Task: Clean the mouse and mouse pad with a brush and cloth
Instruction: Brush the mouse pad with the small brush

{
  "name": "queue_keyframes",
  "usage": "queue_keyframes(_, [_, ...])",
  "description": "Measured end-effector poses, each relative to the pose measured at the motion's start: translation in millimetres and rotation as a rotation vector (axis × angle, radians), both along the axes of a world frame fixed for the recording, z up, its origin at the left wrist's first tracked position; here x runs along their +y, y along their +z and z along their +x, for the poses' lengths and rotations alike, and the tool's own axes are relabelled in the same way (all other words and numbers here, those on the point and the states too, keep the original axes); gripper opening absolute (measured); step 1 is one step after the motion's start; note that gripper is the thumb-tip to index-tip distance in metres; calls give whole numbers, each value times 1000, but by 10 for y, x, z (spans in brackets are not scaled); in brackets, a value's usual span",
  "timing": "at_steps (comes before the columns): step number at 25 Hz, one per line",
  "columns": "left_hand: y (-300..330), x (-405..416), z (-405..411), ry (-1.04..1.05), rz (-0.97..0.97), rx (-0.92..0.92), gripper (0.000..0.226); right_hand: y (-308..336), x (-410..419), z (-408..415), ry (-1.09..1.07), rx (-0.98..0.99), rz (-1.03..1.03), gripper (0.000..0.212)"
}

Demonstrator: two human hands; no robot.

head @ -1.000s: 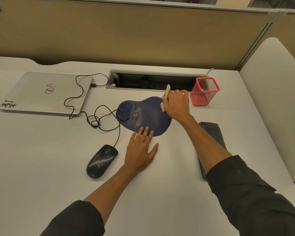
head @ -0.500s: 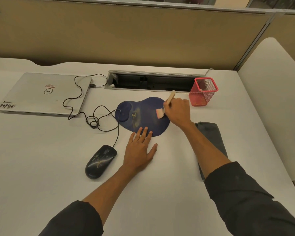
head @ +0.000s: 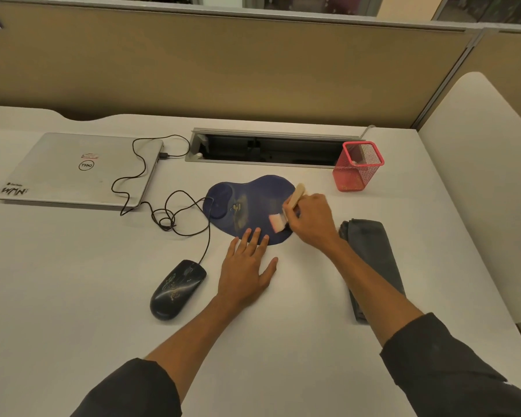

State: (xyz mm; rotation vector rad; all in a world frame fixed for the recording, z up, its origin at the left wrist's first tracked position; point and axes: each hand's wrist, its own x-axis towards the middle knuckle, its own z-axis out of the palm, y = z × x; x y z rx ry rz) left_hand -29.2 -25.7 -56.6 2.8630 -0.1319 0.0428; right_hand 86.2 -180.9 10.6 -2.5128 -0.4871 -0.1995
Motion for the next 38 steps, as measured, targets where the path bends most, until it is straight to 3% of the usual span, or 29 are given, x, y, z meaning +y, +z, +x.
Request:
queue_keyframes(3, [11,-9,-6,4,-3,-1,64,47,-93,212,-207,-60,-101,30])
queue_keyframes(6, [15,-8,-20,6,-2,10,64,234,43,584,-402,-12,104,33])
queue_keyframes(10, [40,-12,-10,8,-18,-8,63,204,355,883,-264,198,208,29])
queue_keyframes(20, [55,-5,-12,7,4,29,63,253,-76,791,-297,133,-357,19])
queue_keyframes(25, [70,-7,-8,7,5,50,64,275,81,704,-183,141,2,29])
queue_keyframes(31, [79,-5,-5,4,4,68,64,204,-98,624,-217,194,-285,19])
queue_keyframes(33, [82,-1,-5,2,2,68,64,370,-81,709,-206,166,-249,22])
queue_keyframes(36, [74,0,-6,3,-2,64,65,454,20,692,-194,59,-35,29])
queue_keyframes(38, [65,2,-4,1,-3,62,64,369,58,605,-129,140,-89,29])
